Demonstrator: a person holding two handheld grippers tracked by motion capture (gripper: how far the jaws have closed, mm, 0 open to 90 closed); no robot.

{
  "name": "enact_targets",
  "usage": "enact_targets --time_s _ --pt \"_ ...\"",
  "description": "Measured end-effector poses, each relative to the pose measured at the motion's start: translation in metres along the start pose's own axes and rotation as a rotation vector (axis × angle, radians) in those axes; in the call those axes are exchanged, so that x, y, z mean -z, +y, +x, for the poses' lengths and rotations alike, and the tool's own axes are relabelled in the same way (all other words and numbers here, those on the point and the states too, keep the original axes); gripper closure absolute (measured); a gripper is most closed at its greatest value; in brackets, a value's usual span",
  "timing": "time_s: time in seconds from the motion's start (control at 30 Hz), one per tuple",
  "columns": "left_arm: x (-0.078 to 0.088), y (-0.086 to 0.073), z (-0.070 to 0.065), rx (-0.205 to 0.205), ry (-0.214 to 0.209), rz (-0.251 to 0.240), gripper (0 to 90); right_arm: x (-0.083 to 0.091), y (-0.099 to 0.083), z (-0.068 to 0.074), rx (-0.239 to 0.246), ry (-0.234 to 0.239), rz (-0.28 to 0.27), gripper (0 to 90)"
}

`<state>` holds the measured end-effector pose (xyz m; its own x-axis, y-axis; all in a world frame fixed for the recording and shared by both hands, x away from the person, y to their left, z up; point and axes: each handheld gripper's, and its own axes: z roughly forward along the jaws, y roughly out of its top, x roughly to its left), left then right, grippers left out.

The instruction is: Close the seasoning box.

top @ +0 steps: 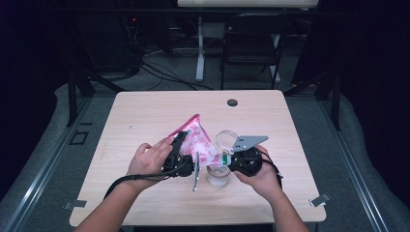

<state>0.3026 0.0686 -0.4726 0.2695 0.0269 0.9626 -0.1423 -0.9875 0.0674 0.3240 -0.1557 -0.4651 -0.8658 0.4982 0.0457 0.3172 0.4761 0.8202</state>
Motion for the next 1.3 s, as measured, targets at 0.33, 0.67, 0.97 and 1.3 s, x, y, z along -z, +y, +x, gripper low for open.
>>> enact_targets --time_s 0.33,0.67,0.97,1.3 --pt "-0.001 0.000 -0.003 -0.005 0.003 -0.005 63.6 -0.003 -0.002 0.000 0.008 -0.001 0.017 90.0" --pt "-0.002 -0.002 -0.007 -0.002 -0.006 -0.006 63.8 -0.007 -0.004 0.000 0.002 -0.004 0.024 90.0" --pt "-0.002 -0.002 -0.006 -0.014 -0.001 -0.004 63.9 -0.011 -0.005 0.000 0.004 -0.004 0.033 90.0" --pt "-0.002 -0.003 -0.006 -0.014 0.001 -0.003 64.0 -0.014 -0.006 0.001 0.001 -0.002 0.036 90.0"
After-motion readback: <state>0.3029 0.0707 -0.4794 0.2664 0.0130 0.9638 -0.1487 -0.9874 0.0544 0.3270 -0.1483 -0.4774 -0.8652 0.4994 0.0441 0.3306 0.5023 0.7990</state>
